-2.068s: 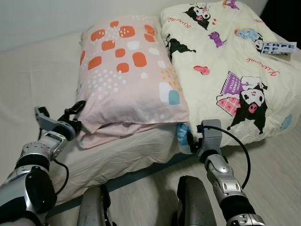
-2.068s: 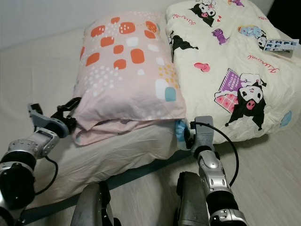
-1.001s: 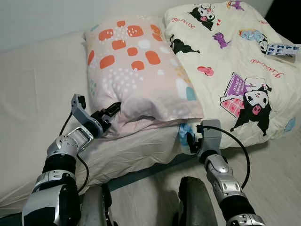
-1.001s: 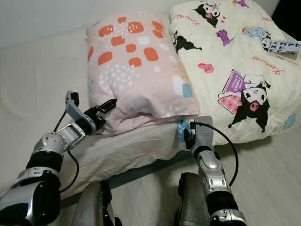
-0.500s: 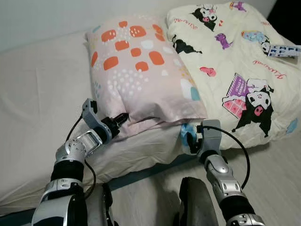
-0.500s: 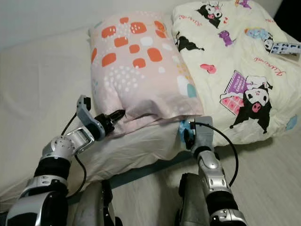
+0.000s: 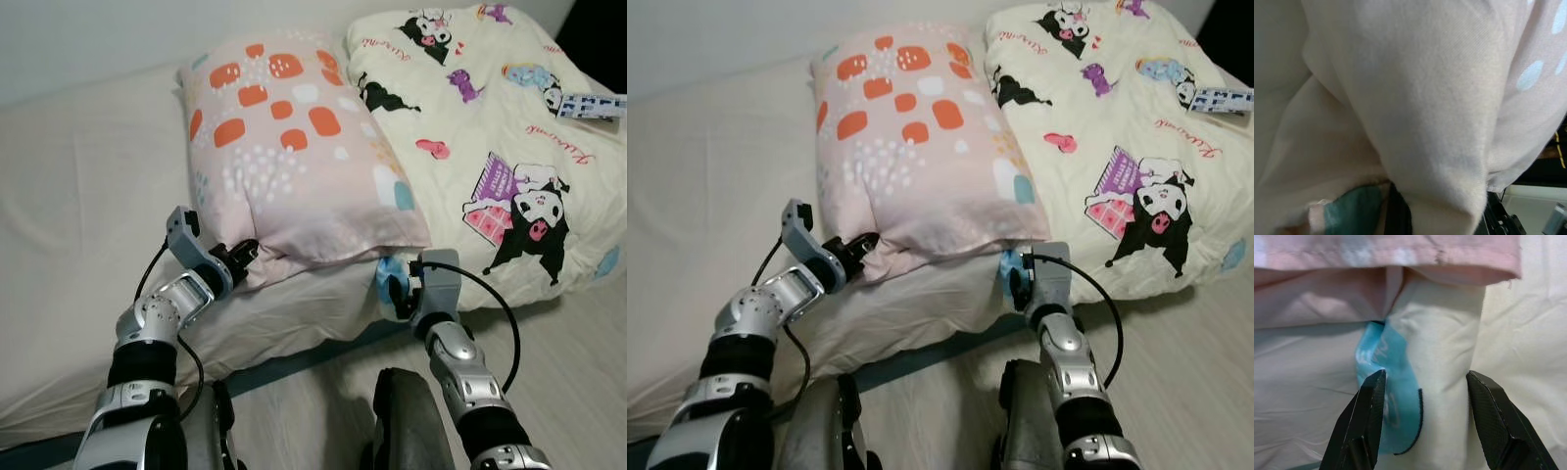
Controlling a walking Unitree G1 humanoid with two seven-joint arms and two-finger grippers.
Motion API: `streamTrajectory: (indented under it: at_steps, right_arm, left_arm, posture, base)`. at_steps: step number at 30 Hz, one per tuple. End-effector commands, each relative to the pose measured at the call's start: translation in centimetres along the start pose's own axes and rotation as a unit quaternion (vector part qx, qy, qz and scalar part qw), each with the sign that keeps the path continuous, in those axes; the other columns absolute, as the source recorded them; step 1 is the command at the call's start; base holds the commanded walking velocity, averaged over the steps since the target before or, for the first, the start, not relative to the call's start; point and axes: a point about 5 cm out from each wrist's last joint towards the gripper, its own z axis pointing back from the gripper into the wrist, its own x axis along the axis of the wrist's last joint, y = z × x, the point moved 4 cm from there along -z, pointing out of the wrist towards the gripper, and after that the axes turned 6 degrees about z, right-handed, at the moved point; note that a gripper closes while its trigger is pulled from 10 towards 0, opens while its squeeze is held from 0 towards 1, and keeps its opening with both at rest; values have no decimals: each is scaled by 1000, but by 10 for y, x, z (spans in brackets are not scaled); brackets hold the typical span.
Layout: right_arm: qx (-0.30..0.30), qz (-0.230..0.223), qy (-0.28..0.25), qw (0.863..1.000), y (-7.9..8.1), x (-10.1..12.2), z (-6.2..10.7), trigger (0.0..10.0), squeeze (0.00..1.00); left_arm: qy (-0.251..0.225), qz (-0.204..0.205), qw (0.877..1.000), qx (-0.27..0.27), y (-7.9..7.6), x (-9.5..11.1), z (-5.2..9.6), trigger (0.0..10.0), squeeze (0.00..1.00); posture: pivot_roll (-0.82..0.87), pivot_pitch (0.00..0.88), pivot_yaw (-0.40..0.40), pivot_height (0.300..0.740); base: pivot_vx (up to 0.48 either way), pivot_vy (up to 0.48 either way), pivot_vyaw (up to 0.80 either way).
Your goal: Clean up the room
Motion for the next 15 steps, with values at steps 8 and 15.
streamTrajectory:
  at_steps: [8, 15]
  right_arm:
    - [15, -57, -30, 998, 3, 26, -9, 10000, 0]
    - [10, -69, -43, 997, 0, 37, -13, 10000, 0]
  left_arm:
    - [217, -219, 946, -101, 8, -5, 76, 0, 0]
    - [277, -286, 916, -46, 37, 2, 103, 0, 0]
  posture:
    - [43, 254, 16, 552]
    - [46, 250, 12, 552]
  base:
    - [0, 0, 0]
    - [0, 0, 0]
